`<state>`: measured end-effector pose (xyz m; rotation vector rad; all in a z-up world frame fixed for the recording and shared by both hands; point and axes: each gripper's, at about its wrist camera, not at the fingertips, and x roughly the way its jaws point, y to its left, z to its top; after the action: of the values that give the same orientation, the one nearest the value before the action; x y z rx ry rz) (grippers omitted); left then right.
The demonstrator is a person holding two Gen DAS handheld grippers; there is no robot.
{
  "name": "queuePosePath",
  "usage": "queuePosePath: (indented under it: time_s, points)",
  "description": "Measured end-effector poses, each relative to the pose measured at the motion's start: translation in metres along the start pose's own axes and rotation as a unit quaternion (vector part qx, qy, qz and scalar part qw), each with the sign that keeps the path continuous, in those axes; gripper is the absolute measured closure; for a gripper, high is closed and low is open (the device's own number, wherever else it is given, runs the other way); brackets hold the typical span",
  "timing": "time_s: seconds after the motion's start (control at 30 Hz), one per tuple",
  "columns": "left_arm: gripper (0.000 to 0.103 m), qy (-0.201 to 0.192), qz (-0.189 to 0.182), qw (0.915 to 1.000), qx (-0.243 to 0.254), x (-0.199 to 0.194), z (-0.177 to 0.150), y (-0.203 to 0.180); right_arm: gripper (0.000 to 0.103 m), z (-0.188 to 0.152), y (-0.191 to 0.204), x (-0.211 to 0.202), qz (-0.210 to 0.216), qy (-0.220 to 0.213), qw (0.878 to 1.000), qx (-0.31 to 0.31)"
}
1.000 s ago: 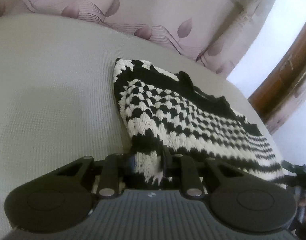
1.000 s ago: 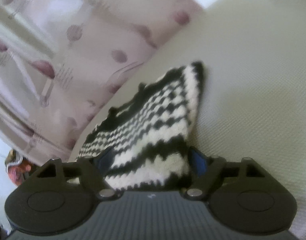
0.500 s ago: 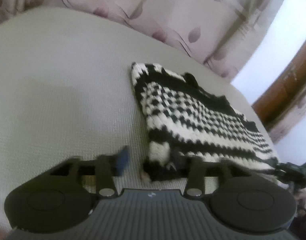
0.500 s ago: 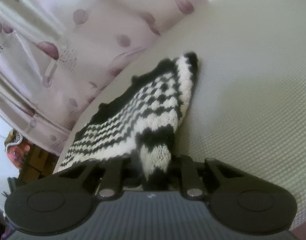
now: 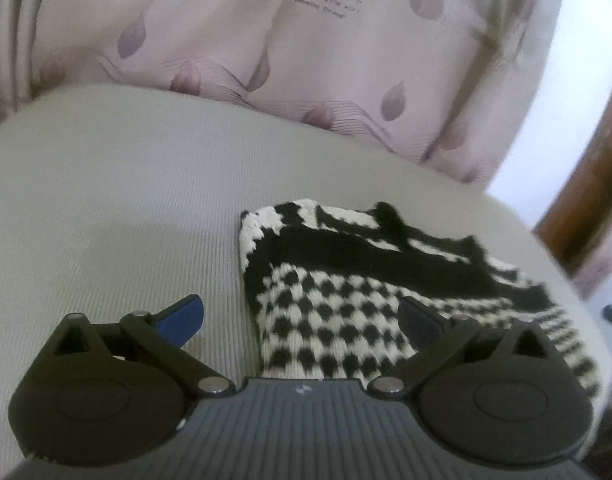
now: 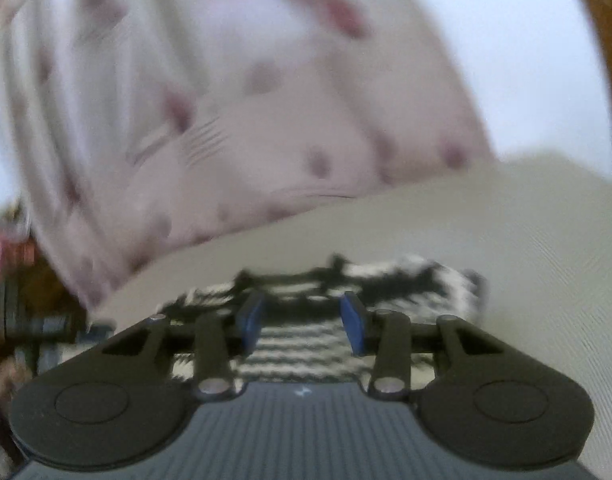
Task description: Fold small clothes
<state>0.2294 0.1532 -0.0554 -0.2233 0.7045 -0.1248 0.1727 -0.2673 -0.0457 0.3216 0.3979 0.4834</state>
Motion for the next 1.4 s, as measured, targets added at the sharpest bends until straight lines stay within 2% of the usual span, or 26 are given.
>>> queuePosePath:
  time_s: [0.07, 0.17, 0.27, 0.33, 0.43, 0.57, 0.77, 0.87, 1.0, 1.07, 1.13, 1.2, 1.27, 1.4]
  points:
    - [0.002, -0.003, 0.026, 0.9996, 0.013, 0.008, 0.001, -0.008, 0.064, 0.003, 0.024, 0.029, 0.014, 0.020, 0.999, -0.032]
    - [0.002, -0.006, 0.058, 0.9976, 0.038, 0.012, 0.001, -0.018, 0.073, 0.005, 0.047, 0.080, 0.036, 0.051, 0.997, -0.046]
    - [0.001, -0.008, 0.084, 0.9941, 0.068, 0.011, 0.000, -0.025, 0.075, 0.002, 0.060, 0.124, 0.041, 0.089, 0.994, -0.045]
    - [0.000, -0.003, 0.100, 0.9912, 0.087, 0.013, -0.001, -0.028, 0.075, -0.006, 0.068, 0.155, 0.041, 0.133, 0.989, -0.056]
    - [0.000, 0.005, 0.118, 0.9871, 0.108, 0.016, 0.000, -0.031, 0.076, -0.010, 0.077, 0.177, 0.047, 0.155, 0.984, -0.068]
    - [0.000, 0.004, 0.132, 0.9825, 0.131, 0.019, 0.000, -0.034, 0.075, -0.006, 0.079, 0.181, 0.051, 0.165, 0.984, -0.045]
    - [0.000, 0.012, 0.140, 0.9801, 0.140, 0.027, -0.001, -0.033, 0.074, -0.005, 0.077, 0.144, 0.061, 0.094, 0.993, -0.029]
    - [0.000, 0.015, 0.143, 0.9791, 0.144, 0.032, 0.000, -0.033, 0.073, -0.010, 0.077, 0.128, 0.052, 0.085, 0.994, -0.047]
    - [0.000, 0.019, 0.149, 0.9768, 0.153, 0.039, 0.001, -0.033, 0.072, -0.023, 0.068, 0.117, 0.023, 0.095, 0.992, -0.081]
    - [0.000, 0.023, 0.147, 0.9771, 0.152, 0.043, 0.002, -0.030, 0.058, -0.029, 0.060, 0.114, 0.019, 0.091, 0.993, -0.077]
    - [0.000, 0.025, 0.139, 0.9779, 0.153, 0.045, 0.004, -0.027, 0.048, -0.032, 0.053, 0.114, 0.014, 0.082, 0.994, -0.067]
    - [0.000, 0.029, 0.124, 0.9799, 0.153, 0.046, 0.006, -0.023, 0.045, -0.035, 0.050, 0.114, 0.015, 0.075, 0.995, -0.070]
    - [0.000, 0.038, 0.099, 0.9831, 0.149, 0.046, 0.009, -0.015, 0.037, -0.039, 0.048, 0.117, 0.018, 0.072, 0.995, -0.067]
    - [0.000, 0.069, 0.035, 0.9912, 0.108, 0.051, 0.016, 0.012, 0.031, -0.045, 0.046, 0.118, 0.022, 0.062, 0.996, -0.063]
